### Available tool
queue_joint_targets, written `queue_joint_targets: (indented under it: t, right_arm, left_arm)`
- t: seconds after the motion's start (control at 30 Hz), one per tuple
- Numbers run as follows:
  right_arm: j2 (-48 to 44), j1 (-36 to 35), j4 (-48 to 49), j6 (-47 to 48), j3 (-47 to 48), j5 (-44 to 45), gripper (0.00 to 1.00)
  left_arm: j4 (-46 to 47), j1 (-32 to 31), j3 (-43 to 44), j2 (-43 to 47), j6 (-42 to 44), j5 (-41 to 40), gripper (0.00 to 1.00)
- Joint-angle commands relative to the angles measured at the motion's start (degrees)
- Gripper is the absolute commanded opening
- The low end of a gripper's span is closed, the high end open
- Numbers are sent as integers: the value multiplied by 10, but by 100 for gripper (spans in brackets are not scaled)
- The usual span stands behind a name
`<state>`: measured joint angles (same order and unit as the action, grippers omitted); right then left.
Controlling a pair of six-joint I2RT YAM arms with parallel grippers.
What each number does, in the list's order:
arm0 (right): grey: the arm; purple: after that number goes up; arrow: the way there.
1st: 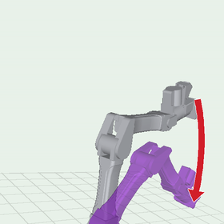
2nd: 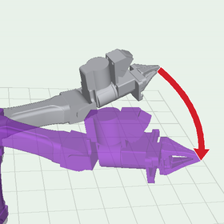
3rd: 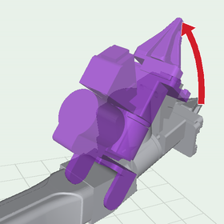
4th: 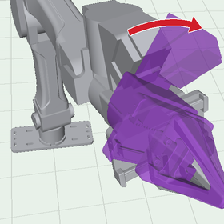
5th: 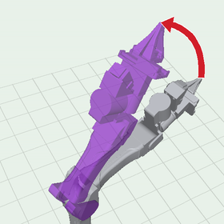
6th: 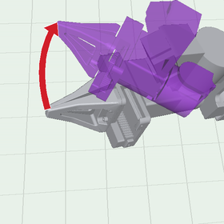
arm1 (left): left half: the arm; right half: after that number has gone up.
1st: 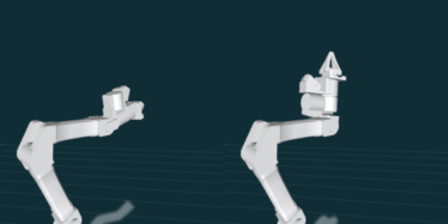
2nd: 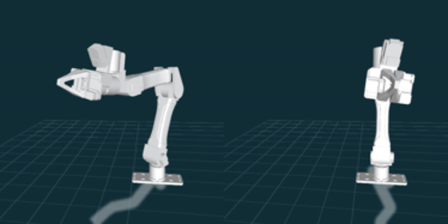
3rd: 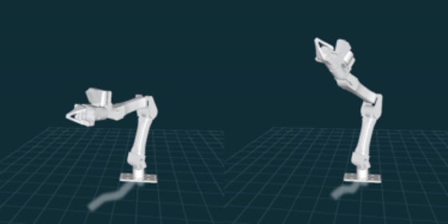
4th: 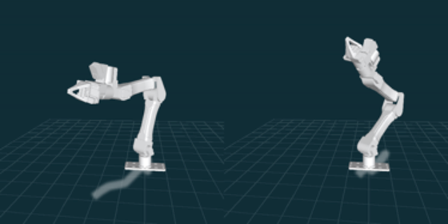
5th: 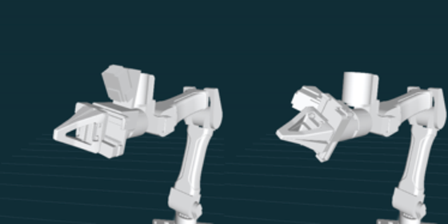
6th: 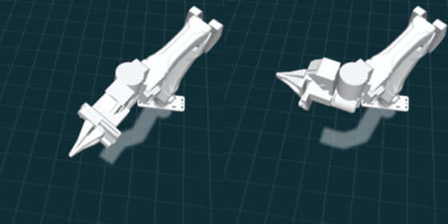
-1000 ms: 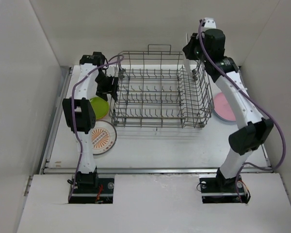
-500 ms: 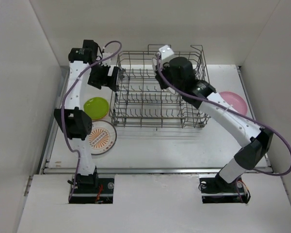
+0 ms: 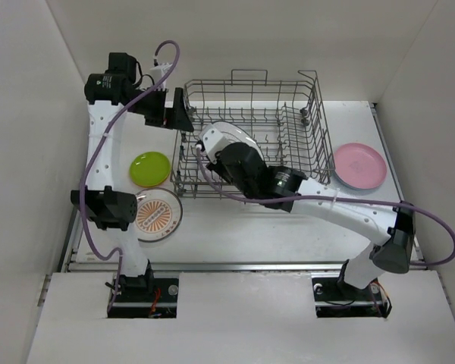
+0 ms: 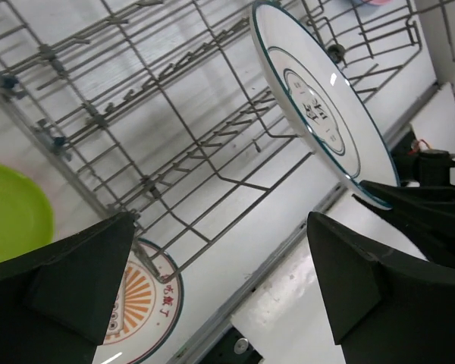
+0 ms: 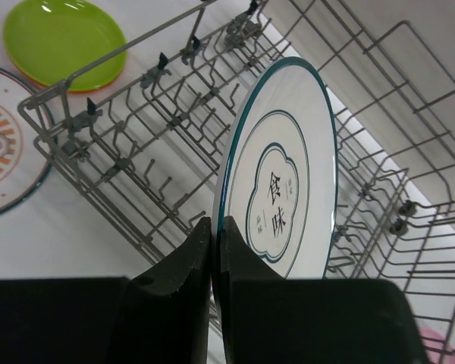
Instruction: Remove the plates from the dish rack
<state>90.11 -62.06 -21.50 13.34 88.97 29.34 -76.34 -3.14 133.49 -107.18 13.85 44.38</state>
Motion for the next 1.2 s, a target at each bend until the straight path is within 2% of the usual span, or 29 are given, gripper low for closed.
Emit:
queue_joint_targets:
  t: [0.0,0.23,0.37,0.47,0.6,0.87,0.97,1.13,1.17]
  right_arm:
    - [10,-31,86,52,-5,118,0]
    - [94,-88,177,118,-29,277,0]
    - [130,-104,177,118,-4,303,0]
    - [179,-111,182,130,27,354,0]
    - [206,-124,182,136,53,377,0]
    - [218,-130,177,136,59,382,0]
    - [218,-135,182,136,59,371,0]
    - [218,-135,188,136,53,358,0]
    - [218,-135,188,136,53,358,0]
  left_arm:
    - [-35,-18,-12,-11,3,66,97]
    - [-17,-23,-26,-37,-26,112,97]
    - [-17,-23,-21,-55,-26,131,97]
    - [-56,-35,-21,-77,10,85,91]
    - [-98,-35,-16,-117,47,45,85]
    - [-111,-47,-28,-134,61,46,71]
    - [-135,-52,-36,-141,84,72,60]
    - [-147,-52,-46,-141,91,110,18]
    - [-147,-52,-46,-141,91,110,3]
